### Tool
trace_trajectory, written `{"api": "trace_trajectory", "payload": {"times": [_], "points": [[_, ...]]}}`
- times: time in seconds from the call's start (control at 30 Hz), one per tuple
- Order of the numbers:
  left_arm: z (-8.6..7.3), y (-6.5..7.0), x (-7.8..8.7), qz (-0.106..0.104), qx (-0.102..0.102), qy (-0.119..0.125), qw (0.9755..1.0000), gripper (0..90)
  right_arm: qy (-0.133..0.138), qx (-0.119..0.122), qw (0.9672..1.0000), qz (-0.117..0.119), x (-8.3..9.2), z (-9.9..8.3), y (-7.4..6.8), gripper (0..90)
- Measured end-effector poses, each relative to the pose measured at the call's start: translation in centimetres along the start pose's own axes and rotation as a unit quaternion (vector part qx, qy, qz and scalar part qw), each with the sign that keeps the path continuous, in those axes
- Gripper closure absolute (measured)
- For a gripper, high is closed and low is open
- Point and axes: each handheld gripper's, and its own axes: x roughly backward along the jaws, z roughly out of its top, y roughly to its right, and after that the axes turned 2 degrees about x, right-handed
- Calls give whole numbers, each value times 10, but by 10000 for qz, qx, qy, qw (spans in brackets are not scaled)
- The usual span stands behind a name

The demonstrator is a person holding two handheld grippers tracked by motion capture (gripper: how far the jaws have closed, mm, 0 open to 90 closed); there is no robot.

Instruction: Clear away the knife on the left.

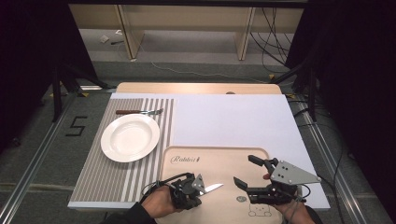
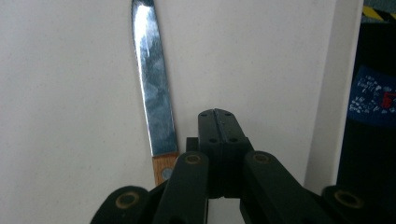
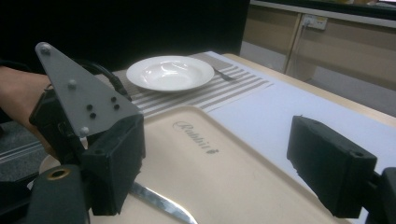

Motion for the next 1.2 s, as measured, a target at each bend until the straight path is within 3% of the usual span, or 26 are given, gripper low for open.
{"api": "trace_trajectory", "payload": {"times": [0.63, 1.2], "points": [[0, -10, 2, 134, 125, -2, 9998, 899, -82, 50, 10000, 28, -1, -1, 0, 204], [-8, -20, 8, 403, 318, -29, 9987, 899, -59, 30, 10000, 46, -2, 0, 2, 204]]}}
